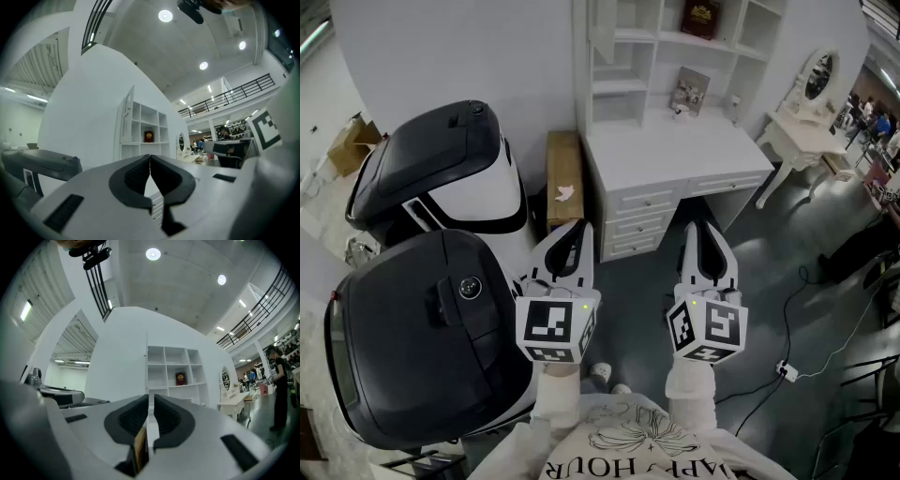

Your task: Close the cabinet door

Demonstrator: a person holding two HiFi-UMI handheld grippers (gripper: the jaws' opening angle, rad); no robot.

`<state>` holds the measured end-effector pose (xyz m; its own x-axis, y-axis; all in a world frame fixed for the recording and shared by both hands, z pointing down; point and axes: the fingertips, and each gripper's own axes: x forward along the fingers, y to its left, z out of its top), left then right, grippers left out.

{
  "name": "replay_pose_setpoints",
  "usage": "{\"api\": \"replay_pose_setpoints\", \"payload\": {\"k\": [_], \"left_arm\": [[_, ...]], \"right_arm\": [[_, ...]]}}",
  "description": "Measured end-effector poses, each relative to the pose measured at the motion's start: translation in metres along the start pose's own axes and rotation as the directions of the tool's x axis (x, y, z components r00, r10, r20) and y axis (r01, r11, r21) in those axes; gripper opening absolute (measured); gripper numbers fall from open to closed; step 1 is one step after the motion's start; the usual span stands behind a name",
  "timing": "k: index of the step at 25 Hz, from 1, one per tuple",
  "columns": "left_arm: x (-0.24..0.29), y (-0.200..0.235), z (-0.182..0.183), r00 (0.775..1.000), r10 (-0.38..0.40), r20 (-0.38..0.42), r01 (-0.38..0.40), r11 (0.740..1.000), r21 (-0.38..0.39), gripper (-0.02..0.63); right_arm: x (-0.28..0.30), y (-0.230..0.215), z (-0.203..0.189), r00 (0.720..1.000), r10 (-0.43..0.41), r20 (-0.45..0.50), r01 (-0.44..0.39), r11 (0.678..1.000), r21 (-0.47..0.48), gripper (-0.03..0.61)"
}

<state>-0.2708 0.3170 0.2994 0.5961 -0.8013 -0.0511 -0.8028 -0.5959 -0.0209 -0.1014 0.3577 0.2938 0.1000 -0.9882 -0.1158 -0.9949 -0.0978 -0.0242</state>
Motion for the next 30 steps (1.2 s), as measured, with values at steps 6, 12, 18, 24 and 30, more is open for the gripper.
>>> {"api": "replay_pose_setpoints", "payload": {"k": [6, 12, 18, 24, 30], "left_arm": [[0.001, 0.003, 0.001, 1.0, 0.003, 0.001, -0.003, 1.0, -0.005, 0.005], [0.005, 0.009, 0.0, 1.0, -0.004, 0.002, 0.004, 1.0, -0.004, 0.005], [0.016, 0.015, -0.004, 0.999, -0.035, -0.008, 0.035, 0.999, -0.021, 0.005], [0.024, 0.02, -0.015, 0.998, -0.062, -0.028, 0.061, 0.998, -0.033, 0.005], [0.037, 0.026, -0.022, 0.999, -0.027, -0.046, 0.025, 0.999, -0.037, 0.005]], "right_arm": [[0.003, 0.003, -0.002, 1.0, 0.005, -0.006, -0.005, 1.0, 0.0, 0.035], [0.008, 0.006, -0.004, 1.0, -0.008, -0.007, 0.008, 1.0, -0.005, 0.035], [0.018, 0.009, -0.003, 1.0, -0.03, -0.005, 0.03, 1.0, -0.008, 0.035], [0.023, 0.011, -0.011, 0.999, -0.046, -0.013, 0.046, 0.999, -0.007, 0.035], [0.04, 0.003, -0.016, 0.999, -0.03, -0.023, 0.031, 0.999, 0.015, 0.035]]}}
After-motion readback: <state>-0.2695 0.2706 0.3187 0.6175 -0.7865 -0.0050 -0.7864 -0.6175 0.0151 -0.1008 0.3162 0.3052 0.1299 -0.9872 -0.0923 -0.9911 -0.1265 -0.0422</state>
